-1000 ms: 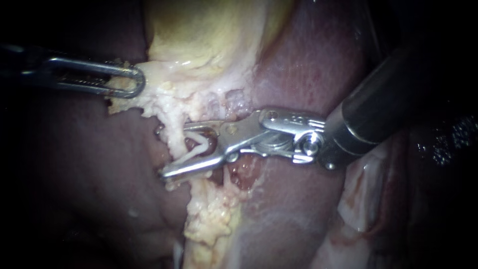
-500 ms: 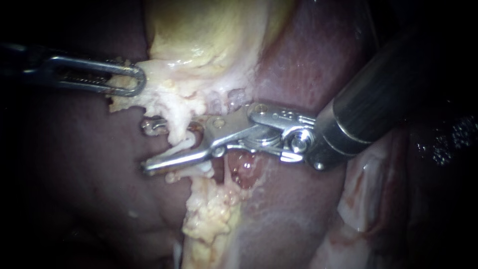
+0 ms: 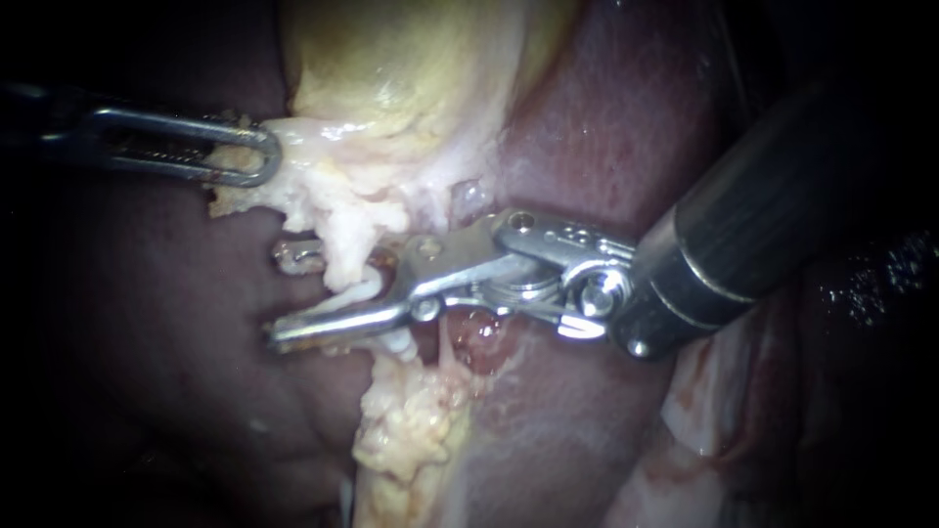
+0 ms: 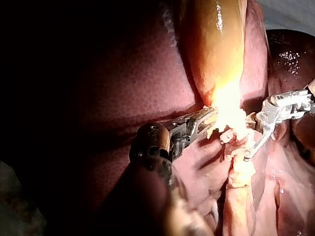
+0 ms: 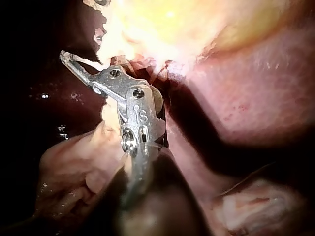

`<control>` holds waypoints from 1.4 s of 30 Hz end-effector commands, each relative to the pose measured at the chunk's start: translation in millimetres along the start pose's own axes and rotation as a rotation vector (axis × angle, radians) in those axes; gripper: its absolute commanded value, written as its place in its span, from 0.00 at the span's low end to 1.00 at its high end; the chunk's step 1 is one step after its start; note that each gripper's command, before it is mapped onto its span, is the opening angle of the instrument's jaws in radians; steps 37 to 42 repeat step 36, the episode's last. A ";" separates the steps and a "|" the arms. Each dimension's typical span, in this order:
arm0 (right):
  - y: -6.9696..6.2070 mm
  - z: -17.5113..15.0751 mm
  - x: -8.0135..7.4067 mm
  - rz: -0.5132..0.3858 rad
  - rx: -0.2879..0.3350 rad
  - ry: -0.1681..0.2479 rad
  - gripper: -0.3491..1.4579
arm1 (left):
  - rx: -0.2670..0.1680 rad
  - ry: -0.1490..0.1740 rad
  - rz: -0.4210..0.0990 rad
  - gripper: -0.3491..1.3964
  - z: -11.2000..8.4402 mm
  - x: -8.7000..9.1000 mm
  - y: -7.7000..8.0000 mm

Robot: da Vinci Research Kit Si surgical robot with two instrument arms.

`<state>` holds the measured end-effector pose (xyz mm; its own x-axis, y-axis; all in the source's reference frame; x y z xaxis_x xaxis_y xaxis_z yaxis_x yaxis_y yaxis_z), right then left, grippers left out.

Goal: Clipping third clip left tube

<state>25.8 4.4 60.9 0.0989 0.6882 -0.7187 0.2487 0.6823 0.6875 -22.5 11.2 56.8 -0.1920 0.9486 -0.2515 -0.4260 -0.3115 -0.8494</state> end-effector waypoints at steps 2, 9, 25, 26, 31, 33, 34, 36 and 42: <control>-0.1 -0.2 0.0 0.015 -0.007 0.006 0.39 | 0.000 0.000 0.000 0.00 0.0 0.0 0.0; -0.3 -0.6 -0.1 0.050 -0.011 0.009 0.26 | 0.000 0.000 0.000 0.00 0.0 0.0 0.0; -0.5 -1.1 -0.1 0.175 -0.022 0.002 0.00 | 0.000 0.000 0.000 0.00 0.1 0.0 0.0; -0.5 -1.1 -0.1 0.175 -0.022 0.002 0.00 | 0.000 0.000 0.000 0.00 0.1 0.0 0.0; -0.4 -1.1 -0.1 0.181 -0.023 0.003 0.00 | 0.000 0.000 0.000 0.00 0.1 0.0 0.0; -0.3 -1.1 -0.2 0.187 -0.023 0.004 0.00 | 0.000 0.000 0.000 0.00 0.1 0.0 0.0; -0.3 -1.2 -0.2 0.193 -0.023 0.004 0.00 | 0.000 0.000 0.000 0.00 0.1 0.0 0.0; 0.0 -1.2 -0.2 0.193 -0.027 0.005 0.00 | 0.000 0.000 0.000 0.00 0.1 0.1 0.0; 0.0 -1.2 -0.2 0.193 -0.027 0.005 0.00 | 0.000 0.000 0.000 0.00 0.1 0.1 0.0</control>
